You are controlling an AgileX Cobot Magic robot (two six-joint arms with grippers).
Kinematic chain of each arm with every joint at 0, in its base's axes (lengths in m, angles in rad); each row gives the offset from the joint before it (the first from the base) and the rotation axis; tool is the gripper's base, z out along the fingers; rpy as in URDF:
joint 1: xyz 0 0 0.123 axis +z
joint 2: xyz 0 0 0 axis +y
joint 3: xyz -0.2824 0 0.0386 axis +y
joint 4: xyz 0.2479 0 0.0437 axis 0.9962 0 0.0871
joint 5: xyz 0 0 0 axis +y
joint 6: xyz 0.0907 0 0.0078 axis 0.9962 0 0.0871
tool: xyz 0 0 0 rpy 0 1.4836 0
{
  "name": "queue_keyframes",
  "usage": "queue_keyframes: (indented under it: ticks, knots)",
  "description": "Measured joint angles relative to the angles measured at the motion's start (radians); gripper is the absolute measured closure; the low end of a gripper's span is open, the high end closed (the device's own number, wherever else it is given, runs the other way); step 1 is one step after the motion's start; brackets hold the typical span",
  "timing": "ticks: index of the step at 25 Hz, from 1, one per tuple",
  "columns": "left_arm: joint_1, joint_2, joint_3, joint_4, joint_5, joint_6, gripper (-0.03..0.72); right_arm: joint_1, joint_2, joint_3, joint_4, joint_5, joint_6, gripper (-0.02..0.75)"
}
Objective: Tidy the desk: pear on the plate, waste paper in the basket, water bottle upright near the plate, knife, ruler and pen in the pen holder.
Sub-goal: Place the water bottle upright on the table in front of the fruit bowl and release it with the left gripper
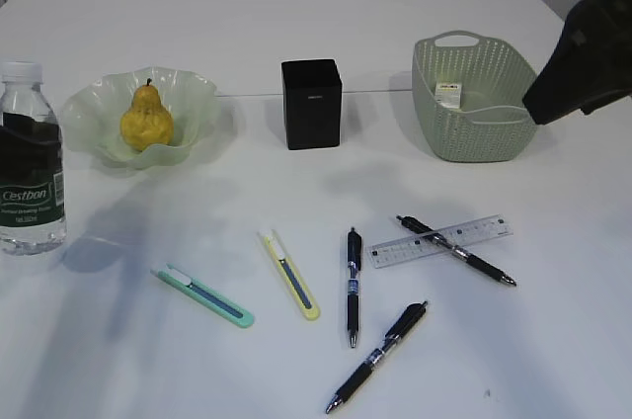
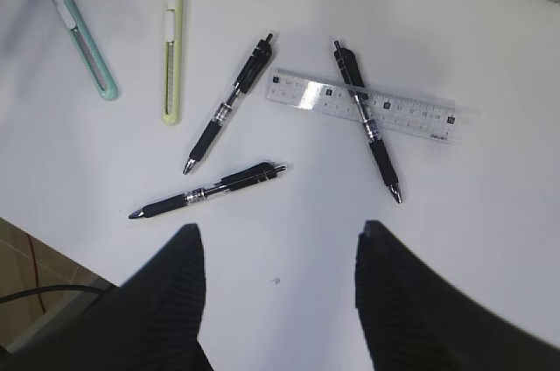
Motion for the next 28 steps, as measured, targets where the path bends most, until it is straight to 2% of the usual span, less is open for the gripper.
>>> queue_keyframes:
  ticks: [3,10,22,28]
  knots:
    - [0.000,0.027,0.000,0.034,-0.033,-0.033,0.315,0.000,0.000,0.000,0.000,-0.002,0.000,0.297]
    - [0.000,0.080,0.000,0.198,-0.128,-0.181,0.321,0.000,0.000,0.000,0.000,-0.009,0.000,0.297]
    - [0.000,0.212,0.000,0.338,-0.311,-0.312,0.321,0.000,0.000,0.000,0.000,-0.009,-0.001,0.297]
    - [0.000,0.279,0.000,0.352,-0.348,-0.326,0.322,0.000,0.000,0.000,0.004,-0.009,-0.002,0.297]
